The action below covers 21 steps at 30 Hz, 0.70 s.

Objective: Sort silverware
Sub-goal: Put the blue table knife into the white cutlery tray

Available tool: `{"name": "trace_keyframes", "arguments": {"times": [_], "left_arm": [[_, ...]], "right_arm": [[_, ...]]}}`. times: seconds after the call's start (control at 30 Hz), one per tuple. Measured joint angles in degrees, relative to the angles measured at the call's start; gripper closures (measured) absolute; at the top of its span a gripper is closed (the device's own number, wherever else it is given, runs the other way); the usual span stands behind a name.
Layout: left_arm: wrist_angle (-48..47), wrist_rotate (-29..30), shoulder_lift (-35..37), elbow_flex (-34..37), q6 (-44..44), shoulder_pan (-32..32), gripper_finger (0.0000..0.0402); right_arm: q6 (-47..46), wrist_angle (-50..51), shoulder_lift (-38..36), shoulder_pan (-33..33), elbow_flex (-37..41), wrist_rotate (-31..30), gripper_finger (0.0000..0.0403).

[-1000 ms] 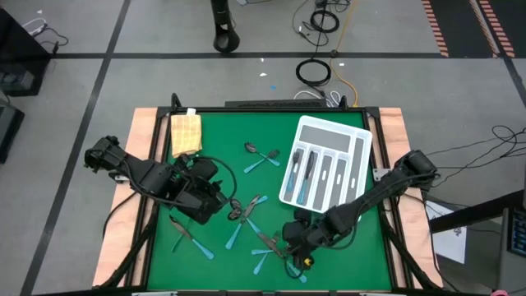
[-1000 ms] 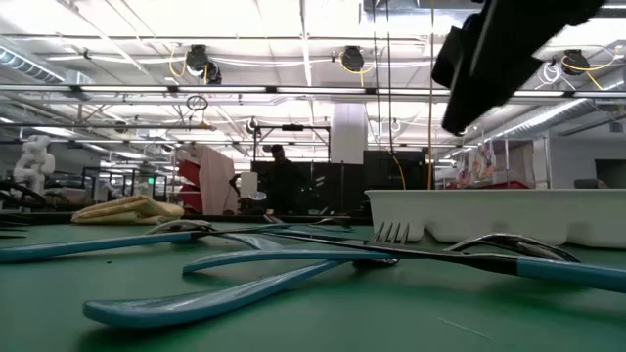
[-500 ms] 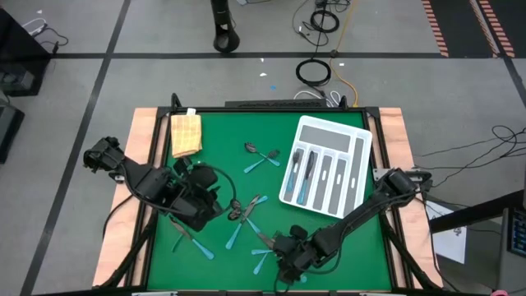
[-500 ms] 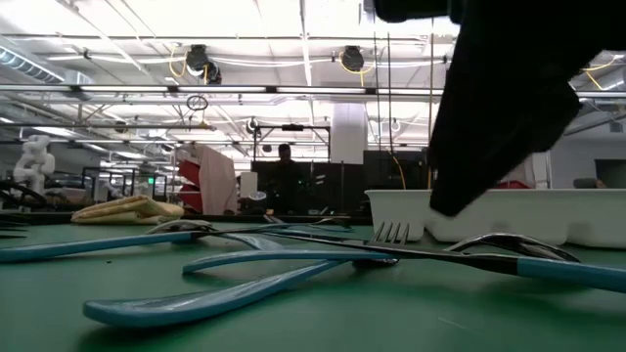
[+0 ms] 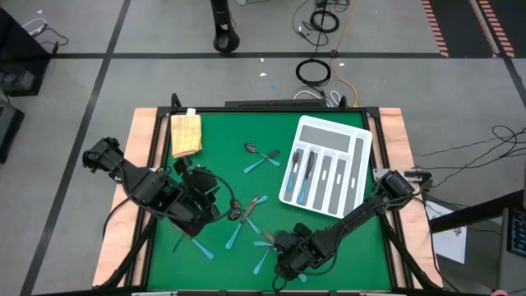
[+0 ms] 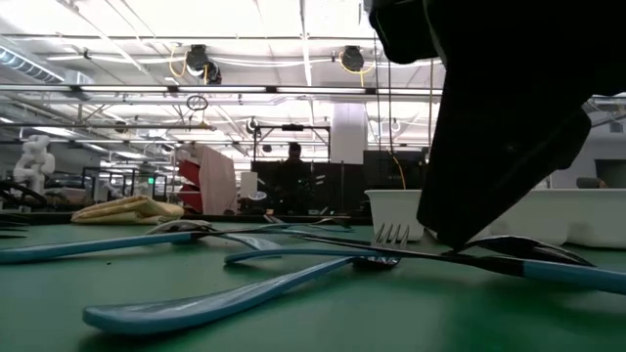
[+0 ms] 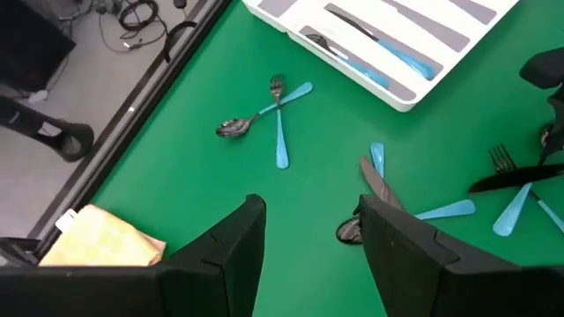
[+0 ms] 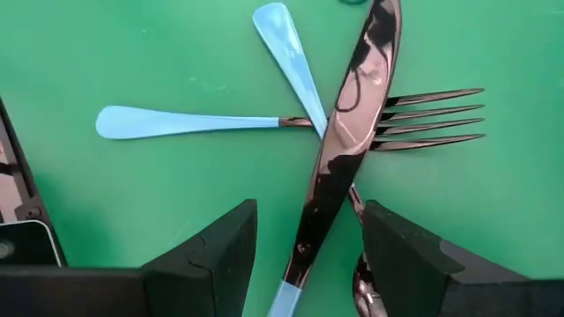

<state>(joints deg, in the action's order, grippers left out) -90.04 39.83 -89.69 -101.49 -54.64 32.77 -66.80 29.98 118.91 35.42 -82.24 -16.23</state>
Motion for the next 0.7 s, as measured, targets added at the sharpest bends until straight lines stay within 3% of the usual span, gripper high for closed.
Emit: {"name": "trace_keyframes", "arguments": {"times": [0.3, 0.7], "left_arm": [[0.0, 0.5, 0.0, 0.0, -0.3, 0.2, 0.0215], [0.0, 1.0, 0.0, 0.0, -0.3, 0.3, 0.0215]], "right_arm": [[3.5, 1.2, 0.3, -0.7, 0.0, -0.3, 0.0215], [4.8, 1.2, 2.7, -0.9, -0.1, 1.6, 0.0281]]}}
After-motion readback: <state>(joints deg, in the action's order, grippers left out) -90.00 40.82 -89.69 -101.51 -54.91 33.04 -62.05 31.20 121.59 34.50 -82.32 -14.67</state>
